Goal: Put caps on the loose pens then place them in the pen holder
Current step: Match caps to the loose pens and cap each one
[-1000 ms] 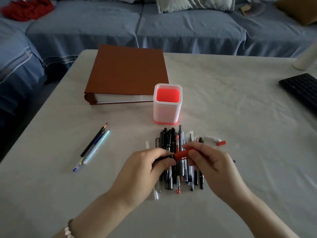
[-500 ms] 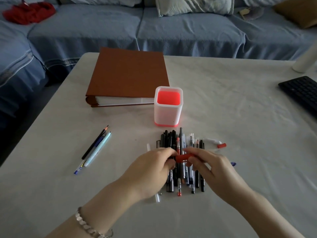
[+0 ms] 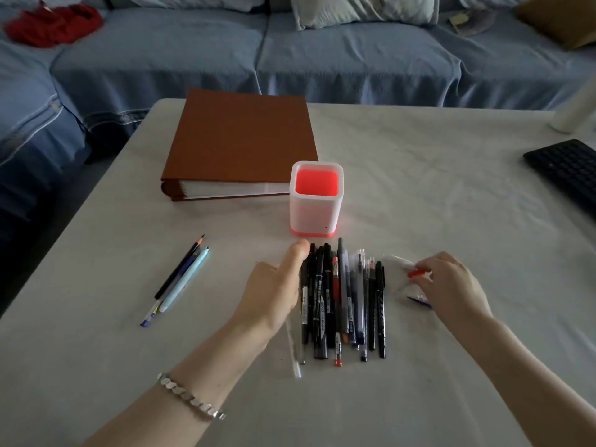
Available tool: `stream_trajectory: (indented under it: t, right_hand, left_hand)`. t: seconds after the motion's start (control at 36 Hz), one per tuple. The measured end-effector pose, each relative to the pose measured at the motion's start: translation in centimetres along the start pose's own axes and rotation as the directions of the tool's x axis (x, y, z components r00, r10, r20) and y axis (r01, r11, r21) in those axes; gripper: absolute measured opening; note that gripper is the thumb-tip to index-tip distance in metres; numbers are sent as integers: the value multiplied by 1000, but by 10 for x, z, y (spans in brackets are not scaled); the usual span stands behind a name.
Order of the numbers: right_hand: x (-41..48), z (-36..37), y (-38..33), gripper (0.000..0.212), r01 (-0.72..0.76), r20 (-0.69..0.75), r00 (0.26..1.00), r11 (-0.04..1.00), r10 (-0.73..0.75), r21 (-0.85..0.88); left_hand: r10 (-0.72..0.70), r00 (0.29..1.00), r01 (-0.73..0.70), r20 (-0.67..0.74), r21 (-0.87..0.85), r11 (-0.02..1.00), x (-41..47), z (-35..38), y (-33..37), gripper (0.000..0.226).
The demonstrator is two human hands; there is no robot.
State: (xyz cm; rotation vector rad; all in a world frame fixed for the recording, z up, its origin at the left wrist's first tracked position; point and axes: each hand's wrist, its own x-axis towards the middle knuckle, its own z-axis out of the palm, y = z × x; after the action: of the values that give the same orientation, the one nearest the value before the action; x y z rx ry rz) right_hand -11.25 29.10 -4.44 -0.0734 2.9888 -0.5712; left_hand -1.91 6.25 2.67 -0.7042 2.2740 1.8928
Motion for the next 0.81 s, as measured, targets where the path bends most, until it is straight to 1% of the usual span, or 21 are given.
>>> stream_trajectory:
  t: [0.08,0.14,0.19,0.22,0.28,0.33,0.39,0.44,0.47,0.53,0.58,0.61,0.67,0.72,0.75,0.81]
  right_hand:
    - [-1,2,1,14,-7,0,1000,1000,7,-11]
    - [-2,2,3,16,-10,13,1000,999,10,-36]
    - [-4,0,3,17,12,-24,1000,999,-14,-43]
    - [-5,-2,1,17,30,-62,998,999,-31,-10]
    - [-9,-8,-8,16,65,-124,991,989,-48,134]
    - [-14,-13,-20,19,108,-122,989,958,-78,264]
    - [-21,-16,-32,26,197,-117,979,935,-169,295]
    - [-30,-18,-43,23,288,-129,957,893,-259,345]
    - [-34,-20,-48,20,299,-122,954,870,-273,393]
    - [-43,-22,-58,17,235,-80,970,789,-231,568]
    - [-52,-24,-69,21,122,-26,987,624,-161,772]
    - [-56,-24,-73,22,77,-5,991,540,-132,838]
    - [-64,-24,-79,18,10,33,995,423,-92,906]
    - [-70,-24,-83,16,-22,47,997,350,-63,937]
    - [-73,-25,-85,16,-24,43,998,325,-52,945]
    - [-76,-27,-89,18,-13,25,999,307,-37,952]
  left_hand:
    - [88,996,-88,-4,-33,996,-2,-1,0,59]
    - [138,989,-133,49,-84,987,-3,-2,0,64]
    - [154,981,-135,115,-158,978,-2,-4,-1,58]
    - [159,977,-128,142,-210,969,-2,-6,-1,52]
    - [175,973,-116,148,-338,934,-1,-9,-4,41]
    - [167,981,-100,97,-485,869,-1,-11,-7,28]
    - [138,989,-72,60,-618,783,0,-13,-10,21]
    - [122,992,-60,44,-675,735,1,-15,-12,19]
    - [114,993,-61,32,-685,726,1,-17,-13,19]
    - [84,996,-67,-12,-714,697,3,-20,-15,20]
    - [47,997,-79,-64,-743,664,4,-24,-18,19]
    - [34,995,-90,-90,-747,659,4,-25,-20,18]
    - [10,991,-108,-134,-748,654,4,-27,-23,19]
    - [-15,988,-107,-153,-750,653,4,-27,-25,20]
    - [-22,987,-105,-157,-750,654,3,-27,-25,20]
    - [-30,987,-102,-161,-749,655,1,-26,-26,20]
